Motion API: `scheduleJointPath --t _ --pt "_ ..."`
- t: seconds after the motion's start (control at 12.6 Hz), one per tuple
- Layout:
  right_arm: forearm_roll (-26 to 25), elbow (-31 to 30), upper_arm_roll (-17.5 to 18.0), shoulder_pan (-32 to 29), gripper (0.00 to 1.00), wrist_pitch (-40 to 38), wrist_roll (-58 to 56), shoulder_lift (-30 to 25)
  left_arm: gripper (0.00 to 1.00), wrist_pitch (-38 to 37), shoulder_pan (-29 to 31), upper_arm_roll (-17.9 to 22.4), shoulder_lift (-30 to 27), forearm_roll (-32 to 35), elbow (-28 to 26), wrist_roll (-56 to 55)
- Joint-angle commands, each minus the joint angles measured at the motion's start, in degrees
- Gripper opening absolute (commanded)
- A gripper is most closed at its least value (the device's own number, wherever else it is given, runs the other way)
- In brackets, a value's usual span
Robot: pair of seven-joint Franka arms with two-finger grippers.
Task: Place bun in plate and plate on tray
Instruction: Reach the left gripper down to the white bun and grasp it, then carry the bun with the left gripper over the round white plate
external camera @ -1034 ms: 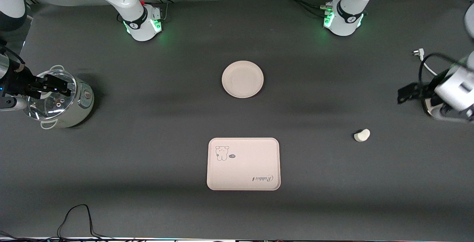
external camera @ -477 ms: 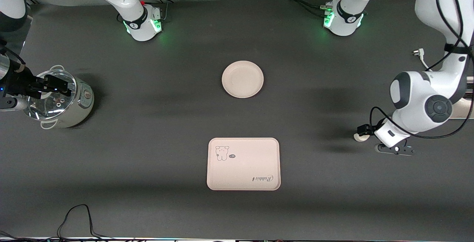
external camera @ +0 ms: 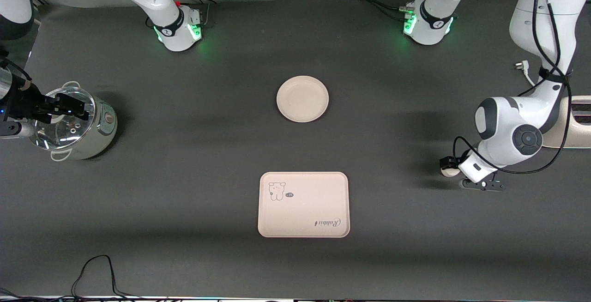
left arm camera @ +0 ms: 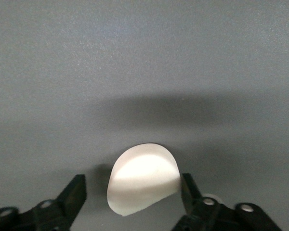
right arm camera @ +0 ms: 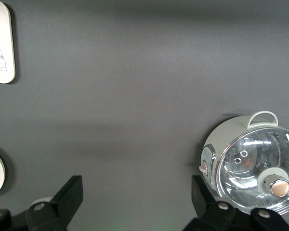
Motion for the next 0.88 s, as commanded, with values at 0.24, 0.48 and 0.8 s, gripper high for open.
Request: scheduleJointPath --t 0.24,0.48,0.8 --pt "-1.2 0.1 0.0 0.0 1.00 -0.6 0.6 0.0 0.00 -8.5 -0.9 -1.6 -6.4 -0.1 -0.2 0.2" --pt "-1.2 0.2 -0.1 -0.1 1.00 -0.6 0.6 0.0 0.00 -23.2 -1.7 -10.3 -18.1 -7.3 0.5 -5.5" --pt "-1.3 0.1 -0.1 -0.1 1.00 -0.6 0.6 -0.1 0.00 -22.5 -12.8 -21.0 -22.9 -7.9 1.2 -35.1"
